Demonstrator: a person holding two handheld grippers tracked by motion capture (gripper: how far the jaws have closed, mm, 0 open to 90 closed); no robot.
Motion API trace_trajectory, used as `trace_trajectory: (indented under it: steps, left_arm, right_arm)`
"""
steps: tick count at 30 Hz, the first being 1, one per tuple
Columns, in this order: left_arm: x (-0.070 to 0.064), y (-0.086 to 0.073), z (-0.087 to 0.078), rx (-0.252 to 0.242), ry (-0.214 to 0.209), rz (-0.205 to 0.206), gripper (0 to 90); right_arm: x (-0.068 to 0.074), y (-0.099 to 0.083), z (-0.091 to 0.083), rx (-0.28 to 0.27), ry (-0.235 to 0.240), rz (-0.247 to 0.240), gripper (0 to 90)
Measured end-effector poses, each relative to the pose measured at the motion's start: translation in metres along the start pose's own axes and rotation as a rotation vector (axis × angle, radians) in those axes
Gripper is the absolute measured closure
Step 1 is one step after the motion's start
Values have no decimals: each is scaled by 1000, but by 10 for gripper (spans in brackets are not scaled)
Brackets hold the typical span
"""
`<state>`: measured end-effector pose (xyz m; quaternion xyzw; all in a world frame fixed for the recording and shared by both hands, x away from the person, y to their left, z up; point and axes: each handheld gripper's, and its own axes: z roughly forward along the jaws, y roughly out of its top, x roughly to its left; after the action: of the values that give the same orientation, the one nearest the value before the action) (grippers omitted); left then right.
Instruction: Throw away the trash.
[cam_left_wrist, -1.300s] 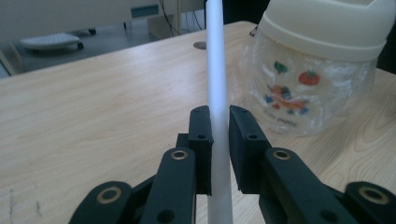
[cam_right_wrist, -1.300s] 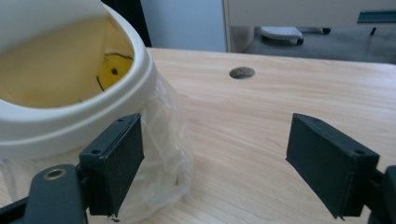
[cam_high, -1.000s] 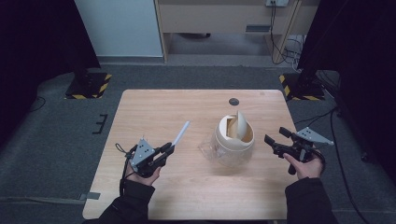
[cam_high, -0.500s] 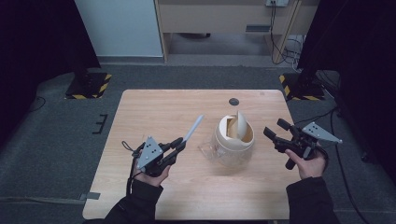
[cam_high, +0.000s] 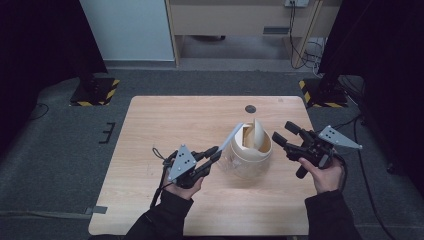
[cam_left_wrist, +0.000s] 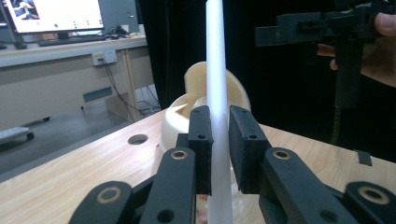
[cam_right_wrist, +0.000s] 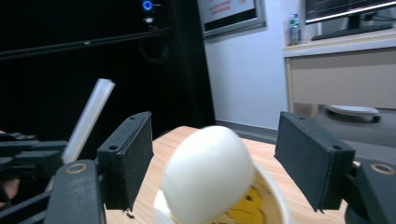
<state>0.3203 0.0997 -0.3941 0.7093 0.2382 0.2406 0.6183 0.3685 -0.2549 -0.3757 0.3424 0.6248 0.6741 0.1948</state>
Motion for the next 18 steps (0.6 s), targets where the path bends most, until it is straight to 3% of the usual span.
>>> trace_trajectory:
  steps: [5, 18]
  left_arm:
    - [-12, 2, 10, -5, -28, 17, 792]
    - [-32, -1, 34, 8, -65, 42, 793]
  right_arm:
    - [11, 2, 6, 3, 42, -6, 300]
    - [27, -3, 15, 27, 174, 64, 423]
